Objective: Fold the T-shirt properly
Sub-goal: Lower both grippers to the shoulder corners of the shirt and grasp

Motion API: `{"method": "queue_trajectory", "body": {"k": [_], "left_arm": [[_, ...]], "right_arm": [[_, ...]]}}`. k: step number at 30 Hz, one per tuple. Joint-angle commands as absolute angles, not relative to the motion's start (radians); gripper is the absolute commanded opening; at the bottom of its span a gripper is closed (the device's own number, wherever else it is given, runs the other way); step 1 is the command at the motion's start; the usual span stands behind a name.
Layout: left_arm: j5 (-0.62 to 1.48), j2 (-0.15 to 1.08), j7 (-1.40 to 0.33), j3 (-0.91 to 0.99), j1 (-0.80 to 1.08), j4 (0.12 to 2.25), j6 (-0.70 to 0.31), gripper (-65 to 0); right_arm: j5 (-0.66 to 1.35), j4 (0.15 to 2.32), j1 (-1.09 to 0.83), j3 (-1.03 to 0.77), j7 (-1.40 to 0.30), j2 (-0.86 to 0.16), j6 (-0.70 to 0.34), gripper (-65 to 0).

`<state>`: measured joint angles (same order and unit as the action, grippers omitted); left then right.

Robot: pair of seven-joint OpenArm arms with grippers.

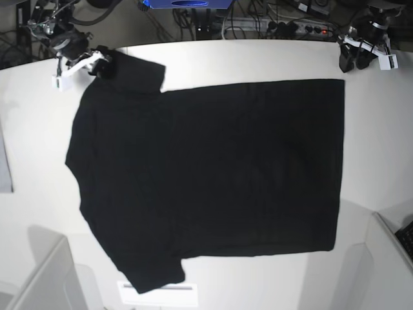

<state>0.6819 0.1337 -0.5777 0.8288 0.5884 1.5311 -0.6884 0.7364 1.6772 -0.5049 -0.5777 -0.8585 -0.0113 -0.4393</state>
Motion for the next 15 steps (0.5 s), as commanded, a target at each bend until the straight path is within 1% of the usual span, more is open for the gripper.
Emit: {"method": "queue_trajectory", "body": {"k": [1, 2, 3, 5, 6, 13, 15], "left_arm": [[0.7, 0.145, -0.558, 0.837, 0.598, 1.544, -0.698, -31.4], [0.7, 0.145, -0.558, 0.837, 0.595, 1.544, -0.698, -31.4], [0.7, 0.145, -0.558, 0.837, 0.587, 1.541, -0.698, -31.4], [0.7, 0.145, -0.558, 0.843, 0.579, 1.534, -0.698, -31.4], [0.7, 0.145, -0.558, 0.843, 0.578, 1.534, -0.698, -31.4], [0.702, 0.143, -0.561, 0.835, 0.552, 1.532, -0.698, -31.4], [0.704, 0.143, -0.618, 0.84, 0.526, 1.517, -0.698, -31.4]], "right_arm": [[0.696, 1.658, -0.513, -0.576, -0.903, -0.012, -0.432, -44.3], [0.696, 1.644, -0.51, -0.576, -0.903, -0.012, -0.432, -45.2], [0.696, 1.63, -0.51, -0.576, -0.903, -0.013, -0.432, -48.5], [0.696, 1.609, -0.509, -0.576, -0.903, -0.015, -0.432, -60.6], [0.696, 1.601, -0.509, -0.576, -0.903, -0.016, -0.432, -65.0], [0.696, 1.6, -0.51, -0.576, -0.903, -0.016, -0.432, -65.0], [0.696, 1.603, -0.512, -0.576, -0.903, -0.024, -0.432, -65.0]]}}
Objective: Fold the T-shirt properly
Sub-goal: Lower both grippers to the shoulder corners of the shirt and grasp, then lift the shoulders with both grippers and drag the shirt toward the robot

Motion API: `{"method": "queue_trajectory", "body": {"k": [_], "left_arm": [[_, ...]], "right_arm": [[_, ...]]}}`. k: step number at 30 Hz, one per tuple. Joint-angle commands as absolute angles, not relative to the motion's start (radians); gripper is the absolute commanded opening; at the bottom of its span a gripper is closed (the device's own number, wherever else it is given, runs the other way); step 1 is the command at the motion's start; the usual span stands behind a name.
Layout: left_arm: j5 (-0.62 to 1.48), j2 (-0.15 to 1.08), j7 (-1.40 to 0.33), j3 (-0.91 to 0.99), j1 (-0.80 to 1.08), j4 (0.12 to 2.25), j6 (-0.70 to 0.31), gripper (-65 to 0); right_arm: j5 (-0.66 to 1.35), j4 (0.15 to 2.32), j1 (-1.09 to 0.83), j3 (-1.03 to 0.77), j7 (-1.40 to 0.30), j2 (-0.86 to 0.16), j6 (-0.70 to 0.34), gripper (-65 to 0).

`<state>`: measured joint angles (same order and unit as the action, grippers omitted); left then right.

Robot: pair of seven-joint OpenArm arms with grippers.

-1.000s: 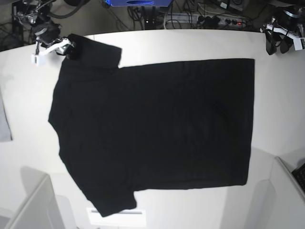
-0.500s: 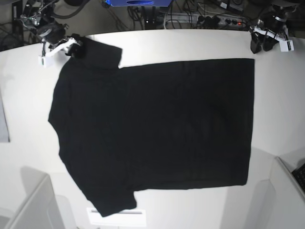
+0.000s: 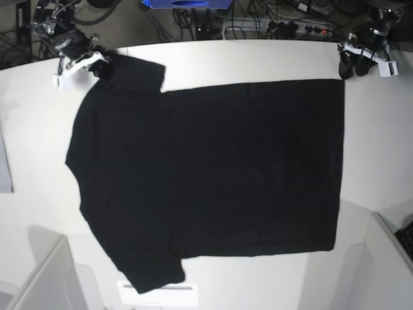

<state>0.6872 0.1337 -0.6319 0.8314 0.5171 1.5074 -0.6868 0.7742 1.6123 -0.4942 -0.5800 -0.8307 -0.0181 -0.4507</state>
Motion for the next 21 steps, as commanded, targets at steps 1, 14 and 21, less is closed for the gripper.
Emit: {"method": "queue_trajectory", "body": {"k": [1, 14, 21], "left_arm": [[0.704, 0.143, -0.657, 0.845, 0.504, 1.509, -0.698, -31.4], [0.699, 0.12, -0.716, 0.771, 0.415, 1.468, -0.63, -31.4], [0.699, 0.108, -0.716, 0.739, 0.414, 1.468, -0.63, -37.7]], "right_arm": [[0.696, 1.603, -0.513, -0.573, -0.903, -0.031, -0.432, -65.0], [0.696, 1.604, -0.515, -0.572, -0.903, -0.038, -0.432, -65.0], [0.696, 1.604, -0.515, -0.572, -0.903, -0.048, -0.432, -65.0]]}}
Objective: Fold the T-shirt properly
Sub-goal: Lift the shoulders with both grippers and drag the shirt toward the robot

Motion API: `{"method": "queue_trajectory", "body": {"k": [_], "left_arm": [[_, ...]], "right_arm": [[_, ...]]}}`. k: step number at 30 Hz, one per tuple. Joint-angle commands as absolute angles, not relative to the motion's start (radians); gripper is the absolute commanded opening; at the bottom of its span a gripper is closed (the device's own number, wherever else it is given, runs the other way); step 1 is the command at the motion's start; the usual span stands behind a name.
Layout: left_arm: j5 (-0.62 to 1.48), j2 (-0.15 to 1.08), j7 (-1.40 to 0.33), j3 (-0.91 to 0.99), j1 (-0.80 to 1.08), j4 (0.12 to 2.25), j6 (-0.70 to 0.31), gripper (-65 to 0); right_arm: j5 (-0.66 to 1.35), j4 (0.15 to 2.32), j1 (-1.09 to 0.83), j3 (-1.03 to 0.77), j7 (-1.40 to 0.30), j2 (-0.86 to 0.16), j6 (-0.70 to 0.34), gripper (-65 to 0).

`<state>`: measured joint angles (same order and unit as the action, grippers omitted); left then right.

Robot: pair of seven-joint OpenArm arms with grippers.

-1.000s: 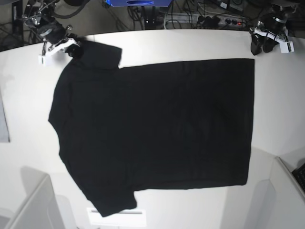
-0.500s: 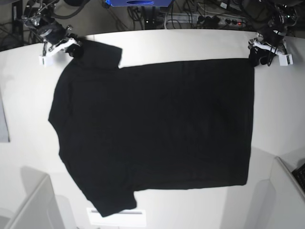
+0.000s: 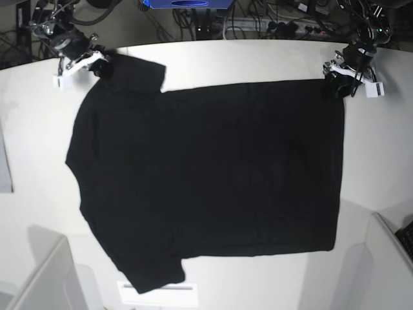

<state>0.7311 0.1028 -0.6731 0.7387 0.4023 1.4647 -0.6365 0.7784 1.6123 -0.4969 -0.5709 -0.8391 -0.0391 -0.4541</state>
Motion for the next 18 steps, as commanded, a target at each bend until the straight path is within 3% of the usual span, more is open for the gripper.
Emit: {"method": "queue_trajectory", "body": {"k": [1, 7, 18], "left_arm": [[0.699, 0.108, -0.716, 0.739, 0.412, 1.468, -0.63, -41.6], [0.699, 0.108, -0.716, 0.733, 0.378, 1.454, -0.63, -64.3], [0.697, 0.117, -0.713, 0.742, 0.446, 1.543, -0.63, -65.0]], "right_arm": [[0.696, 1.604, -0.515, -0.57, -0.903, -0.056, -0.432, -65.0], [0.696, 1.606, -0.515, -0.575, -0.903, -0.059, -0.432, -65.0], [0.696, 1.79, -0.575, -0.576, -0.909, -0.053, -0.427, -65.0]]}}
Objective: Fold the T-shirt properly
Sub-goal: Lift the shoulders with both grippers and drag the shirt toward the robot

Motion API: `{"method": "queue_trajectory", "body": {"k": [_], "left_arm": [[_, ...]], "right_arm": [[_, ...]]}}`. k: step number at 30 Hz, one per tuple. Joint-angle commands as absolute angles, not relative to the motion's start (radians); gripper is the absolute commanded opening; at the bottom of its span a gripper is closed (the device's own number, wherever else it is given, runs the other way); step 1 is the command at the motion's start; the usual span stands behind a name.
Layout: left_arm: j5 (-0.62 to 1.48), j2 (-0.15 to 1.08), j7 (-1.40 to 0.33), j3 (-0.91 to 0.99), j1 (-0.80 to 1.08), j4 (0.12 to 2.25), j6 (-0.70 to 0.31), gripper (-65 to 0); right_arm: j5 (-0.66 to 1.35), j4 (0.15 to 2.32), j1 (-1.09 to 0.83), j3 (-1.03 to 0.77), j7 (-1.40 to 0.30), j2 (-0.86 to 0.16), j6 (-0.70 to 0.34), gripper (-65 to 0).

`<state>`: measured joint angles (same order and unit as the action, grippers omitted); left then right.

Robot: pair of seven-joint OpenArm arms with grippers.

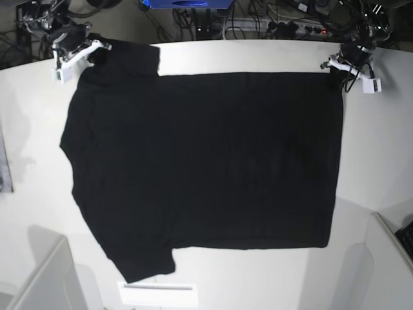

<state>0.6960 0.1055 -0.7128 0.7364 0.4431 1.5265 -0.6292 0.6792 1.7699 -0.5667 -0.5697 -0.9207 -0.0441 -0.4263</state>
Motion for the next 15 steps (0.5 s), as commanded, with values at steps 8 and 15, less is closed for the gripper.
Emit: {"method": "queue_trajectory", "body": {"k": [8, 15], "left_arm": [[0.697, 0.11, -0.713, 0.835, 0.562, 1.679, -0.63, -65.0], [0.697, 0.093, -0.716, 0.828, 0.591, 1.762, -0.63, -65.0]], "right_arm": [[0.7, 1.797, -0.591, -0.576, -0.909, -0.051, -0.427, -65.0], [0.705, 1.908, -0.595, -0.57, -0.911, -0.051, -0.427, -65.0]]}}
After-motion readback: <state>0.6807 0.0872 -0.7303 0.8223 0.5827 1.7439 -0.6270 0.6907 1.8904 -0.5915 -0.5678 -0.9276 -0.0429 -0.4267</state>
